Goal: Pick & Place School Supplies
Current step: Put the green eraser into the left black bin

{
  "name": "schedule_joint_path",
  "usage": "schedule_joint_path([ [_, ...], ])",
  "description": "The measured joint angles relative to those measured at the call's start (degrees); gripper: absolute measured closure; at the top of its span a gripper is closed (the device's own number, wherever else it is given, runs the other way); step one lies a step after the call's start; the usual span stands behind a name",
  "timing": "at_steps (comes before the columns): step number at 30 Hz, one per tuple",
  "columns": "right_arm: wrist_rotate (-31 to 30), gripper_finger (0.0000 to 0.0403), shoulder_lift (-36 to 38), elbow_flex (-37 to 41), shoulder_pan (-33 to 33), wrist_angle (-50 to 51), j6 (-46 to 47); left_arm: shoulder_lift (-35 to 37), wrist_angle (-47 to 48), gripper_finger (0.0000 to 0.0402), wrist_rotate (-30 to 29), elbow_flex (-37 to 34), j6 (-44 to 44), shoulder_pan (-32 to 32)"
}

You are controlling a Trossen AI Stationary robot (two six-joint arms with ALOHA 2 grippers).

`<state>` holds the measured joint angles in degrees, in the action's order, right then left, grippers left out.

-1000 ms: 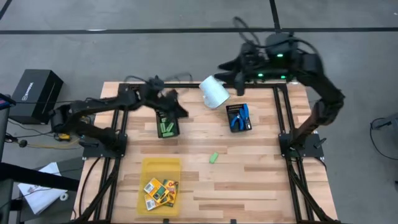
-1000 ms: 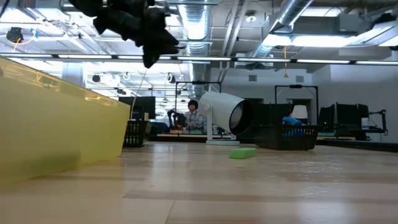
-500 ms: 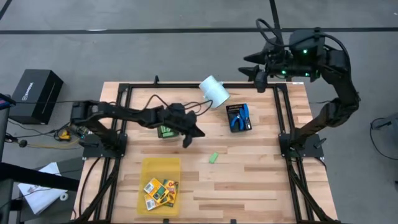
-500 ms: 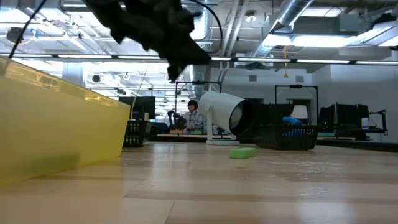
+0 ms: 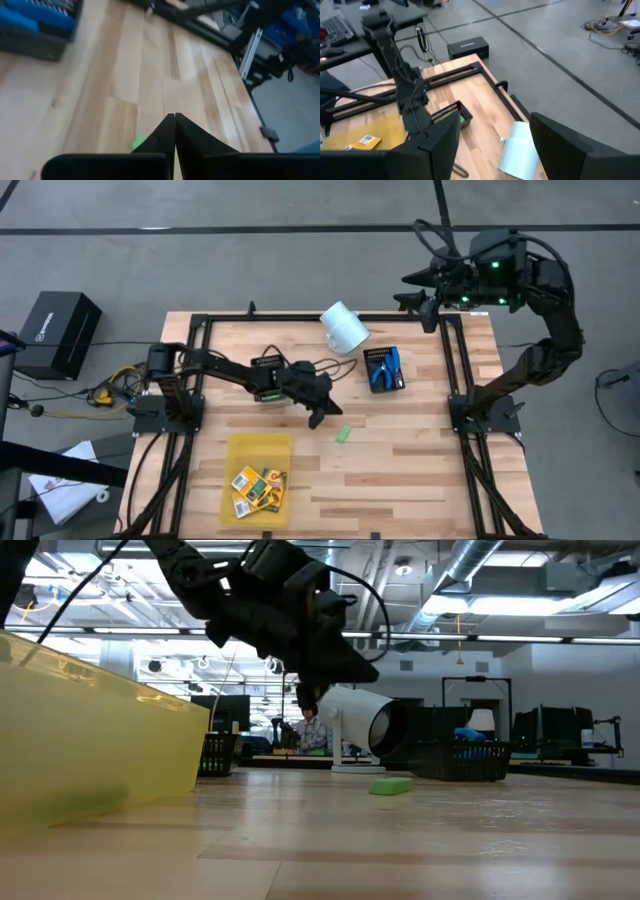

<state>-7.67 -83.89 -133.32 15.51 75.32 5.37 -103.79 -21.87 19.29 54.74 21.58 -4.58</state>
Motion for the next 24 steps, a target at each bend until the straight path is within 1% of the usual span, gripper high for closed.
schedule_joint_path([
  [2, -0.7, 0.0185, 0.8, 0.0, -0.3, -0.2, 0.1, -1.2, 0.0, 0.0400, 0.1, 0.3, -0.1, 0.5],
  [4, -2.4, 0.0212, 1.7, 0.0, -1.0, -0.1, 0.4, -2.2, -0.2, 0.0400, 0.1, 0.6, -0.2, 0.9],
  [6, -3.0, 0.0251, 2.6, 0.0, -1.8, 0.1, 0.7, -2.8, -0.6, 0.0401, 0.1, 0.7, -0.2, 1.0],
  [9, -3.0, 0.0321, 3.9, 0.0, -2.8, 0.4, 1.2, -3.1, -1.3, 0.0400, 0.5, 0.7, -0.6, 1.0],
  [12, -3.2, 0.0383, 5.0, 0.0, -3.6, 1.0, 2.2, -3.1, -1.3, 0.0401, 1.2, 0.8, -4.5, 1.0],
  [14, -3.1, 0.0394, 5.6, 0.0, -4.0, 1.0, 2.2, -3.5, -1.0, 0.0401, 3.2, 0.8, -6.7, 1.0],
  [19, -3.1, 0.0377, 6.0, 0.0, -4.2, 0.9, 3.7, -7.1, 0.6, 0.0401, 7.6, 0.7, -7.5, 1.0],
  [24, -3.1, 0.0392, 5.9, 0.0, -4.2, 0.9, 4.3, -10.0, 0.0, 0.0400, 8.1, 1.0, -7.6, 1.2],
])
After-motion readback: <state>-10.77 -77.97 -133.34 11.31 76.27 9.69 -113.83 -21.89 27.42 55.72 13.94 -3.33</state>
